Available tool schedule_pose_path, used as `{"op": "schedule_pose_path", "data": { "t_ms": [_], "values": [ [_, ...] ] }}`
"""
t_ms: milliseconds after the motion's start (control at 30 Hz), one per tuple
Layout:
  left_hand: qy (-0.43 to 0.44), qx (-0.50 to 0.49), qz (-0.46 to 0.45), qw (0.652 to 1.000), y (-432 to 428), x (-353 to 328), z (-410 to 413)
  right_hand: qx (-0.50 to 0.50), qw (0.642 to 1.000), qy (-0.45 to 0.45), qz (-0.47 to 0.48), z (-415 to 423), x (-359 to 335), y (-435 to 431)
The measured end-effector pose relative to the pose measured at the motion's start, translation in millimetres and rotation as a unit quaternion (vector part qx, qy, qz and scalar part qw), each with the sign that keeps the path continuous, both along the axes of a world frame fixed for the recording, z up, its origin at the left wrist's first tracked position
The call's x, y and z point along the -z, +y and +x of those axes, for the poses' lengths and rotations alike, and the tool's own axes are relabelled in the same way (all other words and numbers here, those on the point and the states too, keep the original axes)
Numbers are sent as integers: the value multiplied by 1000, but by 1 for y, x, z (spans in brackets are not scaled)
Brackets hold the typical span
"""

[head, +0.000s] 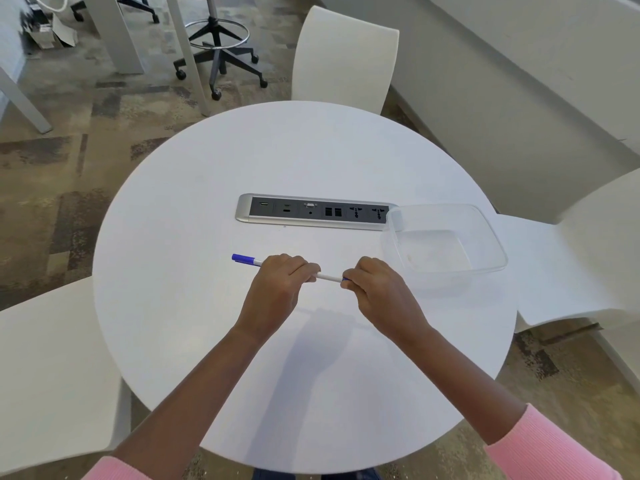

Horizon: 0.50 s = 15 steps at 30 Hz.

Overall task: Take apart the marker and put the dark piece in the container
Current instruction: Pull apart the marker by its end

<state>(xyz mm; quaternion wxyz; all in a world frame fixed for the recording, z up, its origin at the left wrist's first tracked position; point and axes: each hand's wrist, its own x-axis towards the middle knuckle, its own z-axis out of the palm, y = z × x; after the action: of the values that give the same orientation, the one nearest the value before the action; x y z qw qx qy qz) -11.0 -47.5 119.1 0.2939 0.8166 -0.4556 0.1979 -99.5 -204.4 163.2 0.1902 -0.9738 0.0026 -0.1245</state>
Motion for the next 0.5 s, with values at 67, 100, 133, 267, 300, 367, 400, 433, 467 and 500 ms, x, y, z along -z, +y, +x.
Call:
{"op": "schedule_pose_path", "data": {
  "t_ms": [67,100,133,267,300,367,400,433,467,500],
  "values": [
    [-7,1,0,1000,0,-1,1,21,993,80,79,3,-7,1],
    [-11,1,5,1000,1,-2,1,32,982,132,129,5,-10,0],
    [-13,3,10,1000,1,-3,1,45,966,180,180,6,-13,-2],
    [-10,9,16,1000,2,-2,0,57,879,308,359,13,-26,-11],
    [-8,8,17,1000,2,-1,-1,52,860,326,389,14,-27,-13],
    [-5,2,17,1000,2,0,0,51,840,339,421,14,-27,-13],
    [-3,-3,17,1000,2,0,0,56,845,330,417,13,-26,-12],
    [-1,-8,15,1000,3,0,1,65,864,308,394,12,-24,-11],
    [1,-11,13,1000,3,1,2,72,889,274,358,10,-22,-9],
    [1,-12,12,1000,4,1,3,73,916,230,320,7,-19,-8]
  ]
}}
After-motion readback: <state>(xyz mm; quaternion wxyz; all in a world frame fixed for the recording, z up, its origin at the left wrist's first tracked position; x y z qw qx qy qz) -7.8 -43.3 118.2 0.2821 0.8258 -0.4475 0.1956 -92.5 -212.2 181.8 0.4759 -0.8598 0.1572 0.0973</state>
